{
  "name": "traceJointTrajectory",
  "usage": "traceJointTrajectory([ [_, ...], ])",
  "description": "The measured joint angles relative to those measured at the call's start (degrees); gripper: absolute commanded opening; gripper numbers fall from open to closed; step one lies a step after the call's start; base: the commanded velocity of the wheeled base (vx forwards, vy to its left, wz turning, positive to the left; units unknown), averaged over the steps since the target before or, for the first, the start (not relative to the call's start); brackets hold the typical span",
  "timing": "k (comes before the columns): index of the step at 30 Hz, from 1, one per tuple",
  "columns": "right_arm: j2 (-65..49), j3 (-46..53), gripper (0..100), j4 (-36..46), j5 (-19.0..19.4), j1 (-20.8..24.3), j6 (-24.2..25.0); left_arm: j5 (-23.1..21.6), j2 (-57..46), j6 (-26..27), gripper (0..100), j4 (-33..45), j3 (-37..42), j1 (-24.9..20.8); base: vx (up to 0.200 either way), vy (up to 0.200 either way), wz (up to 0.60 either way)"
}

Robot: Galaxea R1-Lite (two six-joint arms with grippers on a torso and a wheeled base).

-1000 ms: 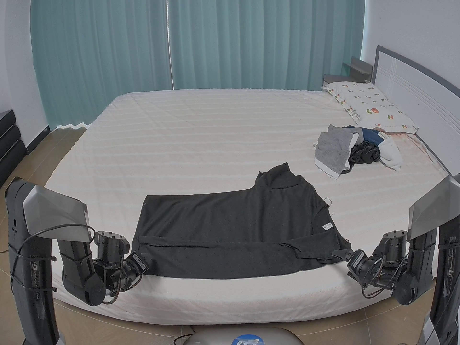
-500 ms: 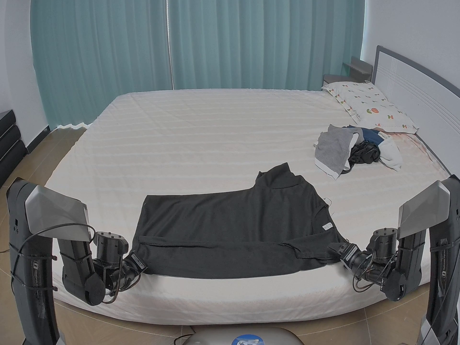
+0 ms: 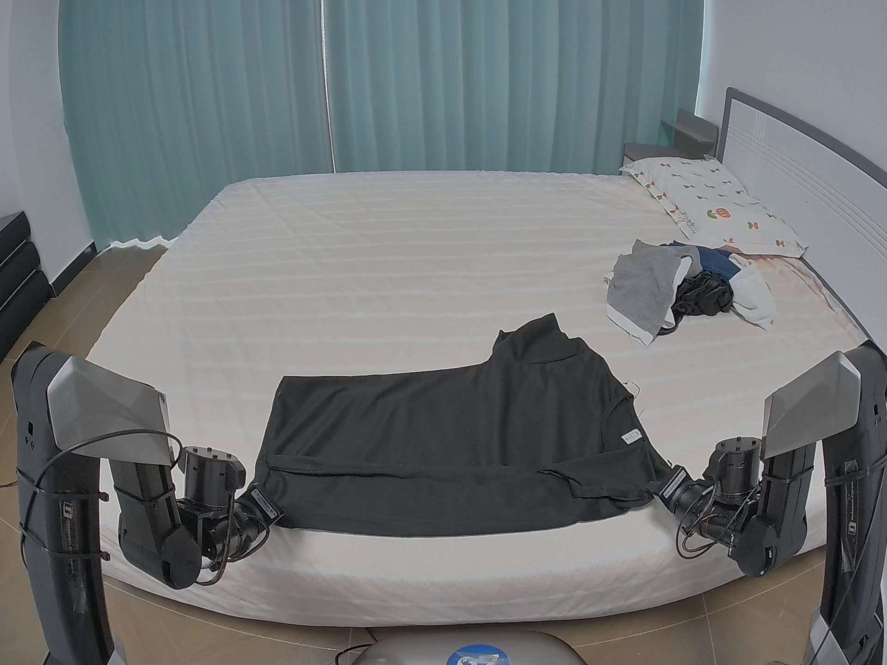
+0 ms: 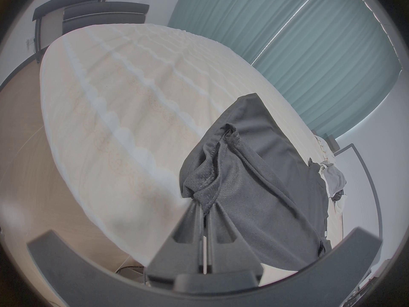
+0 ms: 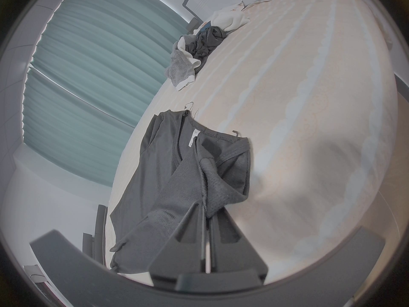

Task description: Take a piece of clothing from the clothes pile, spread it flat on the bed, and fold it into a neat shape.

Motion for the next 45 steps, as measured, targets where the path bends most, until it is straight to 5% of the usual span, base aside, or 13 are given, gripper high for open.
traceJointTrajectory([
  [25, -8.5, 9.7, 0, 0.0, 1.7, -0.4, -0.4, -0.2, -7.4, 4.2, 0, 5.1, 3.8, 1.4, 0.000, 0.000, 0.00],
  [40, -7.1, 13.4, 0, 0.0, 1.8, -0.6, -5.2, -0.1, -8.3, 7.1, 0, 10.5, 4.0, 1.2, 0.000, 0.000, 0.00],
  [41, -6.8, 13.4, 0, 0.0, 1.8, -0.6, -5.4, -0.1, -8.2, 7.2, 100, 10.4, 4.0, 1.2, 0.000, 0.000, 0.00],
  [43, -6.2, 13.4, 0, 0.0, 1.8, -0.6, -6.0, -0.1, -8.1, 7.3, 100, 10.4, 4.3, 1.1, 0.000, 0.000, 0.00],
  [44, -6.0, 13.4, 100, 0.0, 1.8, -0.6, -6.1, -0.1, -8.0, 7.5, 100, 10.4, 4.4, 1.0, 0.000, 0.000, 0.00],
  [45, -5.8, 13.4, 100, 0.0, 1.8, -0.6, -6.2, -0.1, -7.9, 7.9, 100, 10.5, 4.6, 1.0, 0.000, 0.000, 0.00],
])
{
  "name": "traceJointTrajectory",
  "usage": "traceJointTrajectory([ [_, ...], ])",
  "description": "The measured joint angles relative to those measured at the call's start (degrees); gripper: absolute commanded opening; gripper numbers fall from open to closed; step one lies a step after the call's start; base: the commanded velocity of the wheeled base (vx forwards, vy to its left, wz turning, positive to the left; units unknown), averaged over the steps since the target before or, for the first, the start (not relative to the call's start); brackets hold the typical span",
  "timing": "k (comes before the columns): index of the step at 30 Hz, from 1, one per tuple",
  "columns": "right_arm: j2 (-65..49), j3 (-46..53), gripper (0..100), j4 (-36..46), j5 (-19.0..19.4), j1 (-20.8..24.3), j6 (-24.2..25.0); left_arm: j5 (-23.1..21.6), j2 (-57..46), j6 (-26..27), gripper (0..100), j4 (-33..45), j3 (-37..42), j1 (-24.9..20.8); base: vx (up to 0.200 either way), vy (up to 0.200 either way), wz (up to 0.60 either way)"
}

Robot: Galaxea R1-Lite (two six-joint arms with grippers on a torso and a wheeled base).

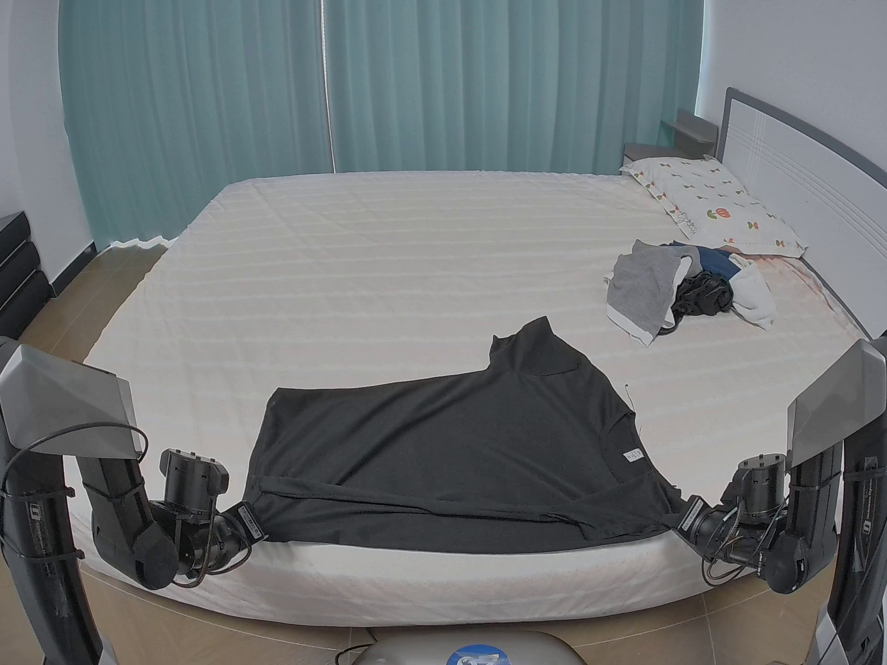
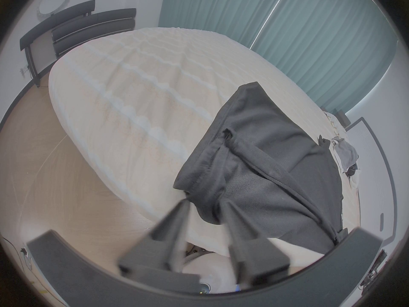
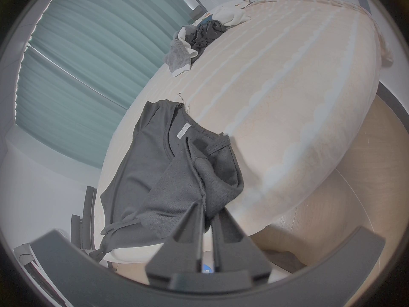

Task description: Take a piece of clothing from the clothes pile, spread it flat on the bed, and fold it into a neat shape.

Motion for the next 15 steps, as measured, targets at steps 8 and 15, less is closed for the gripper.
traceJointTrajectory([
  [8, -0.2, 0.1, 100, 0.0, 0.0, -0.2, -0.1, 0.0, -0.2, 1.1, 100, -0.1, 0.7, 0.0, 0.000, 0.000, 0.00],
  [15, -4.5, 0.3, 100, 0.0, 0.0, -2.6, -1.6, 0.0, -2.6, 1.5, 100, -0.3, 0.5, 1.9, 0.000, 0.000, 0.00],
])
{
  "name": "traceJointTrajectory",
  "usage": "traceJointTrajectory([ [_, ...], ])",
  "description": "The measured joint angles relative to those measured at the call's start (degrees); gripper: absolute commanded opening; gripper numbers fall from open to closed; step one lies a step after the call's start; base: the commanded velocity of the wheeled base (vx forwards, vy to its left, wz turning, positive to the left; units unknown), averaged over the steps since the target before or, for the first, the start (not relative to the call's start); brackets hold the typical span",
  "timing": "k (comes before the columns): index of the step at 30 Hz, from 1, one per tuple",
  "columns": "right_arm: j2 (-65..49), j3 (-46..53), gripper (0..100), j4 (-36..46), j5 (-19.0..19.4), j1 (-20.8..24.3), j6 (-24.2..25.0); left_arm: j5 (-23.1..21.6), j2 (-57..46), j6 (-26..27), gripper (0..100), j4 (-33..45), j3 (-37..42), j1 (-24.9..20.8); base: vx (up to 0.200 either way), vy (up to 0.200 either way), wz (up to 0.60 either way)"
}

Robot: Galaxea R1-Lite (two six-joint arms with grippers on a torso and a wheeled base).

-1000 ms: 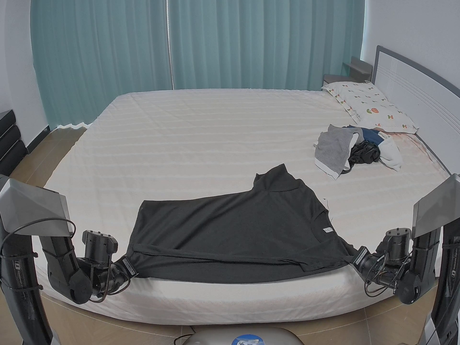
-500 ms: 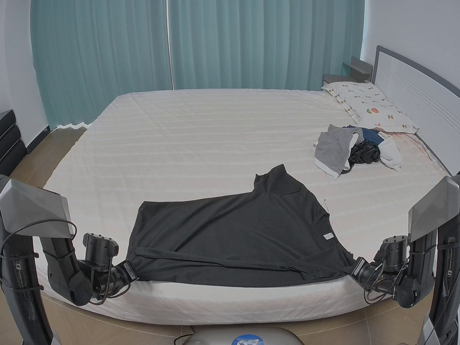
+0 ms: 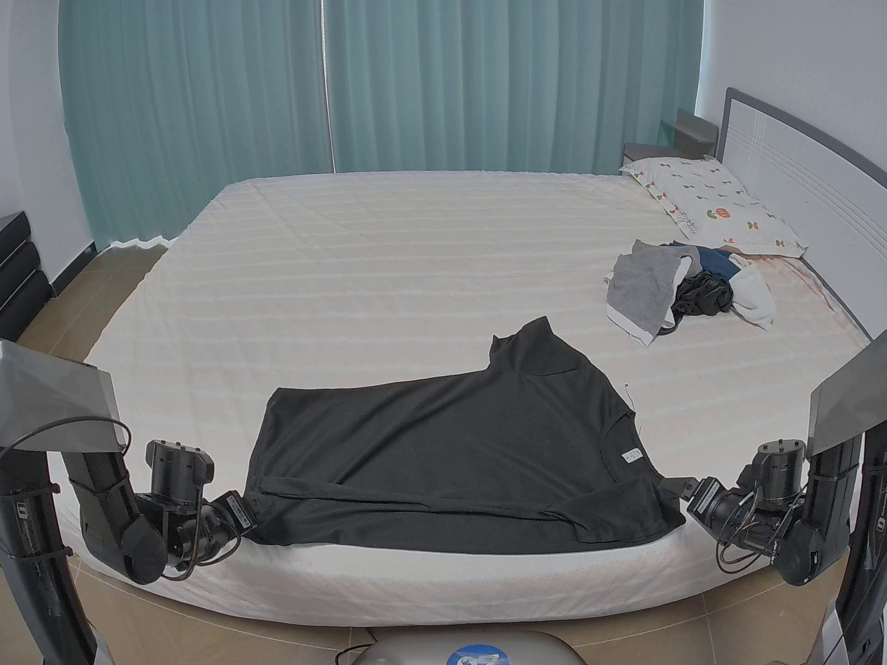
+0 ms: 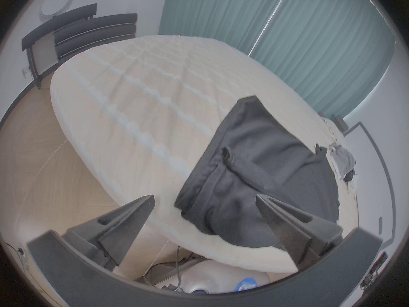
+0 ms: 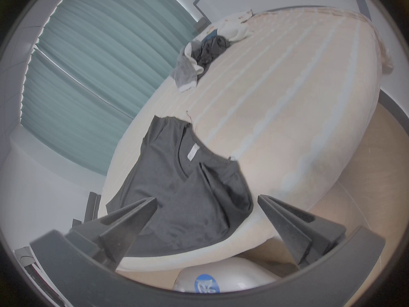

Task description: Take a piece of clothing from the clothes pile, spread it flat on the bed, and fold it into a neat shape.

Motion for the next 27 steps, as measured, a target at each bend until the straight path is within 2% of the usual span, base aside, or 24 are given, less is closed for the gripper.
traceJointTrajectory([
  [5, -2.1, -0.2, 100, 0.0, 0.0, -3.7, -2.6, -0.4, -1.9, -1.2, 100, -0.2, -1.5, 2.2, 0.000, 0.000, 0.00],
  [10, -2.8, -1.3, 100, 0.0, 0.0, -6.2, -2.6, -1.0, -2.8, -2.1, 100, -0.7, -2.0, 2.6, 0.000, 0.000, 0.00],
  [17, -2.8, -2.0, 100, 0.0, 2.2, -6.4, -0.2, -5.8, -2.9, -5.5, 100, -1.8, -2.3, 2.9, 0.200, 0.000, 0.00],
  [22, -2.9, -1.8, 100, 0.0, 4.0, -6.2, 0.6, -6.9, -2.6, -6.3, 100, -1.9, -2.7, 2.6, 0.200, 0.000, 0.00],
  [27, -2.8, -1.7, 100, 0.0, 4.1, -5.5, 0.7, -6.7, -0.9, -8.2, 100, -2.0, -5.0, 1.4, 0.000, 0.000, 0.00],
])
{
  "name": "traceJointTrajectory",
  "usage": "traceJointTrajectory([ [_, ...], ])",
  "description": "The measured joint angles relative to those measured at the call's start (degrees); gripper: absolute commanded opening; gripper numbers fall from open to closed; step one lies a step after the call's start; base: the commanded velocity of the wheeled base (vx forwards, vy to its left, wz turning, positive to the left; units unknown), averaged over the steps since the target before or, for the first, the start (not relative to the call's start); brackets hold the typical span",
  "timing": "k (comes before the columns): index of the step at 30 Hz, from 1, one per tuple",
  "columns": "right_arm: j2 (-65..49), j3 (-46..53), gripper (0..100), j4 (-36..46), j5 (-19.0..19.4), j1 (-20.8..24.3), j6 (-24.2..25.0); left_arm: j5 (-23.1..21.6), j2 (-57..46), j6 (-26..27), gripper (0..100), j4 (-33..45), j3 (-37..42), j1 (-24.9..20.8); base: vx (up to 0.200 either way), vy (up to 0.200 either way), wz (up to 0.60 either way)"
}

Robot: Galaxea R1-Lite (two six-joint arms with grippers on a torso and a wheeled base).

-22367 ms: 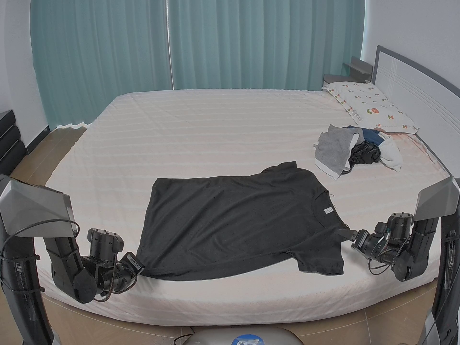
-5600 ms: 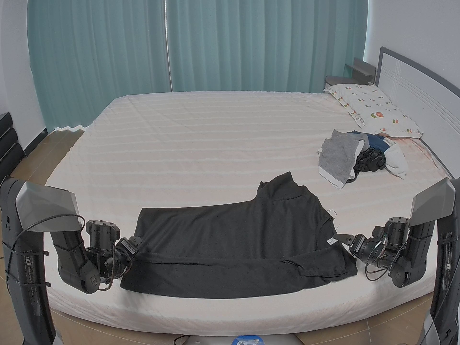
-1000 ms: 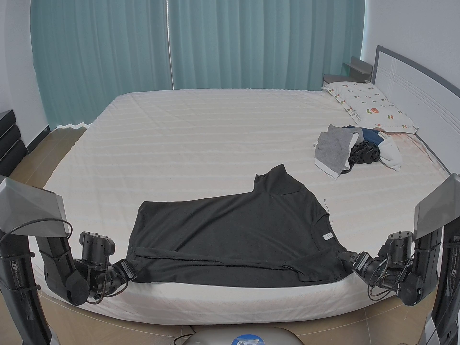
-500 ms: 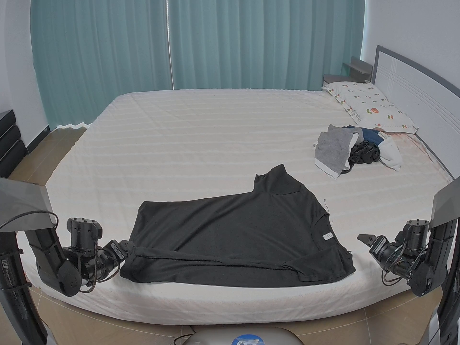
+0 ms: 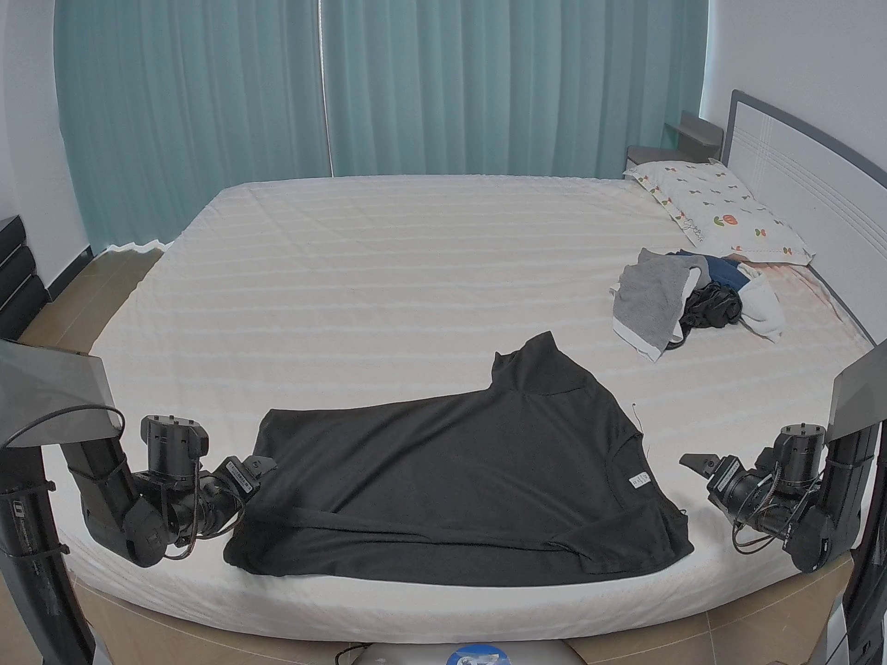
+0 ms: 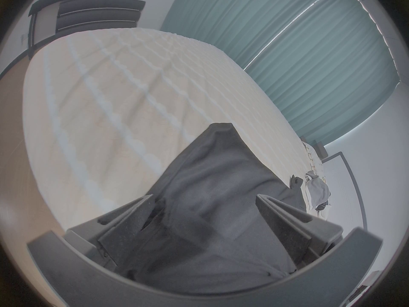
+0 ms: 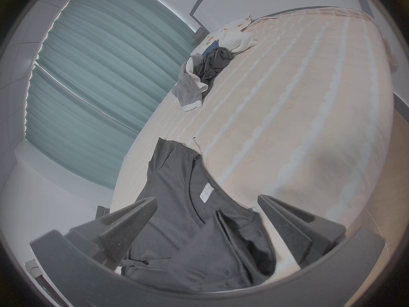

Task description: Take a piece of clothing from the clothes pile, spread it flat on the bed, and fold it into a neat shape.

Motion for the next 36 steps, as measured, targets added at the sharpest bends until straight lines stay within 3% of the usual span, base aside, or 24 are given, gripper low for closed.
traceJointTrajectory([
  [22, 1.0, 0.1, 100, 0.0, 0.0, 0.7, 0.0, 2.7, 3.6, 2.4, 100, 0.0, 1.2, -3.2, 0.000, 0.000, 0.00],
  [23, 1.0, 0.1, 100, 0.0, 0.0, 0.7, 0.0, 2.8, 3.8, 2.5, 0, 0.0, 1.2, -3.4, 0.000, 0.000, 0.00],
  [30, 1.4, 0.1, 100, 0.0, 0.0, 0.9, 0.0, 2.9, 5.0, 2.5, 0, -0.1, 0.5, -3.1, 0.000, 0.000, 0.00],
  [36, 1.8, 0.4, 100, 0.0, -0.1, 1.5, 0.0, 5.6, 5.4, 2.2, 0, 0.0, 0.0, -1.6, 0.000, 0.000, 0.00],
])
